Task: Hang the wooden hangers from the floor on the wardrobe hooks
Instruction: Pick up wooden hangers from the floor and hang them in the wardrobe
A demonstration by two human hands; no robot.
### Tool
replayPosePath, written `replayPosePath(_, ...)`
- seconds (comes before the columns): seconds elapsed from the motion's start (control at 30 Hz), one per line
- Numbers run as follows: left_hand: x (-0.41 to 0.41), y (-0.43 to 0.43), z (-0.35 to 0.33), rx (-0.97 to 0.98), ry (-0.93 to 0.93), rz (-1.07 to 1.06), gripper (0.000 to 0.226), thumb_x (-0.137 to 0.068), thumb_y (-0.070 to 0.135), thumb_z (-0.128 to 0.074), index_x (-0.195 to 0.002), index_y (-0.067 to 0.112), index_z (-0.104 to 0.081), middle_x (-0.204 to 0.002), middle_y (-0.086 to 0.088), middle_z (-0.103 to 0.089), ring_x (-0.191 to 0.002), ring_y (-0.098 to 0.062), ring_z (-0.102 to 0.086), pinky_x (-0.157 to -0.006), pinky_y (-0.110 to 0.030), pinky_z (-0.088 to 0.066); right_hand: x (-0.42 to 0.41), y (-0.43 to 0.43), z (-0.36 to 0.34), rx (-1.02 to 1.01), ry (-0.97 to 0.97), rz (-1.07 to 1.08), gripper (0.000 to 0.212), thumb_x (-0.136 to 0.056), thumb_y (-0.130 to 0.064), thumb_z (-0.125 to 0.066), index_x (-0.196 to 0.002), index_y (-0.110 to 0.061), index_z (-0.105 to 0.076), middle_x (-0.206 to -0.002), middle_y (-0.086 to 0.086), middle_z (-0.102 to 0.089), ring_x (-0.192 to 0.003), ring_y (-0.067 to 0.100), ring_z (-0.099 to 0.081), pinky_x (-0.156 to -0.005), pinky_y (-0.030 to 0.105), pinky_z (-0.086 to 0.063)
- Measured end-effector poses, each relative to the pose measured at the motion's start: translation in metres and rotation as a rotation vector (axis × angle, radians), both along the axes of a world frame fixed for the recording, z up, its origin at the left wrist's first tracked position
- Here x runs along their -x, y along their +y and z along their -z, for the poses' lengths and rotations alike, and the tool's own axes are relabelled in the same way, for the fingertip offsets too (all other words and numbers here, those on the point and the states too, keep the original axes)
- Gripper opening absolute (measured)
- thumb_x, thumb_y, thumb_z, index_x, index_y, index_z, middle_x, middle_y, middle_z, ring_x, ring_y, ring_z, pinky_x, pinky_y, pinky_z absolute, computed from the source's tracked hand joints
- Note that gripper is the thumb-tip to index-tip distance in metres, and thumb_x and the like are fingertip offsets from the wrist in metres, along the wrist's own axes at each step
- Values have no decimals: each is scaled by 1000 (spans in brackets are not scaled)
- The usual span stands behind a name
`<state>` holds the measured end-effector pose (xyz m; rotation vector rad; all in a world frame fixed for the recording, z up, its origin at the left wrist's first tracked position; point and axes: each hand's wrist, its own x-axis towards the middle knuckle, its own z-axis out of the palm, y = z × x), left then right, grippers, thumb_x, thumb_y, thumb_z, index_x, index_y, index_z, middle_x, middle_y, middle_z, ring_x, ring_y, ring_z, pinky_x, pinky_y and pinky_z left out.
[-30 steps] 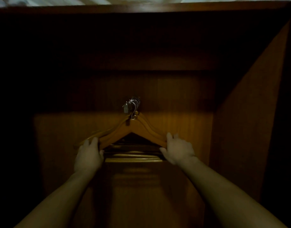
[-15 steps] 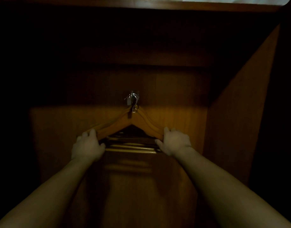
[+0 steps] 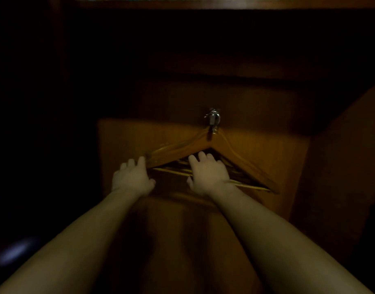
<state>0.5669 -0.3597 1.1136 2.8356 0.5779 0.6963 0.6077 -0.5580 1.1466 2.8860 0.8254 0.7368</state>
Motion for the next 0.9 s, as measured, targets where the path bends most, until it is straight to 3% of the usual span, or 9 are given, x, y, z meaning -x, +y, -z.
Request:
replayPosePath(0.23,34,6,-5,-48,26,-154,77,-86,54,-58,-149,25,-25,-145,-11,-41,-131,-31,-41,-102,-45,-42,9,50,2,-14,58,-181,51,-97,-42,-55,-141,-21,-40,-140,10,-46,-127,30,-46,-99,47,-47)
replayPosePath(0.47,97,28,11,-66,42,-334,71,-85,51,-59,-144,25,-31,-141,-10,-44,-129,-31,-43,-102,-45,-42,28,99,22,33,120,-423,54,-98,-43,-54,-144,-20,-37,-142,10,-45,-129,31,-45,-91,44,-49)
replayPosePath(0.9,268,110,30,-53,109,-771,78,-83,52,-61,-148,23,-29,-144,-12,-42,-132,-33,-41,-101,-47,-41,160,236,48,19,156,-868,56,-93,-42,-59,-142,-21,-41,-138,9,-48,-123,29,-50,-91,44,-51)
